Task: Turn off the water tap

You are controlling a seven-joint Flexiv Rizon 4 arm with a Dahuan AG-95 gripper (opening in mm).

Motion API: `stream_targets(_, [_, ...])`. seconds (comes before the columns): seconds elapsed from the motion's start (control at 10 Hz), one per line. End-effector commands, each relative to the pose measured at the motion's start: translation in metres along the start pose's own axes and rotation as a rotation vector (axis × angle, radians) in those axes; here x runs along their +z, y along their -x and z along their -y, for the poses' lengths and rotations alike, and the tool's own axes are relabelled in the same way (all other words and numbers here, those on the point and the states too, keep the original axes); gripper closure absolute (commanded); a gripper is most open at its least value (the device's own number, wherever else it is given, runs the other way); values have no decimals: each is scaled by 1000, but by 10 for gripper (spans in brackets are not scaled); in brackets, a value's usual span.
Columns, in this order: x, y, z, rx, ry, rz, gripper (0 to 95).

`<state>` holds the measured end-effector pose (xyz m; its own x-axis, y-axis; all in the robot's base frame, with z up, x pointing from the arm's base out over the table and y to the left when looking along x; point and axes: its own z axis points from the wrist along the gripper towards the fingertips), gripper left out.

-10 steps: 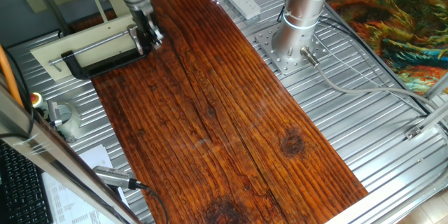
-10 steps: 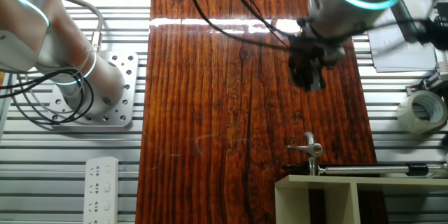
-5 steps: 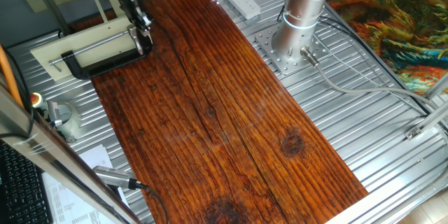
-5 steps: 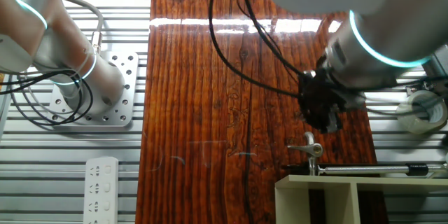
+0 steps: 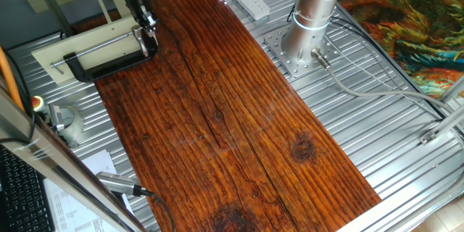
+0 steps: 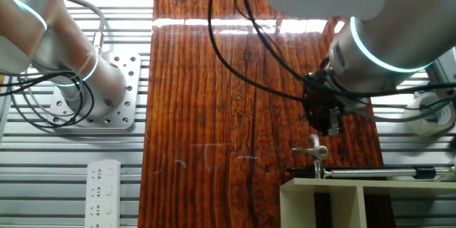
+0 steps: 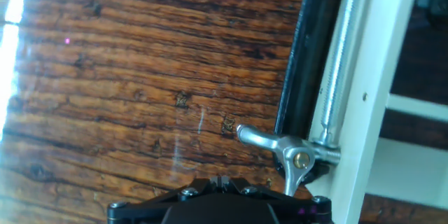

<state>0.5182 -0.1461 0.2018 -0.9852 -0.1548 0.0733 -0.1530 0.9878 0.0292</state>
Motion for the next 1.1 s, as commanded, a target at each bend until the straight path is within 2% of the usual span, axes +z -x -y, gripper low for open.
stream_targets(0.1, [0,1,0,23,-1,-10,950])
stream_targets(0.5, [0,0,1,10,0,-12,950])
stream_targets(0.7, [-5,-5,4,6,0,-23,950])
stream_targets(0.9, [-11,-20,22,-35,2,-37,950])
stream_targets(1.1, [-13,-32,30,-45,4,-40,950])
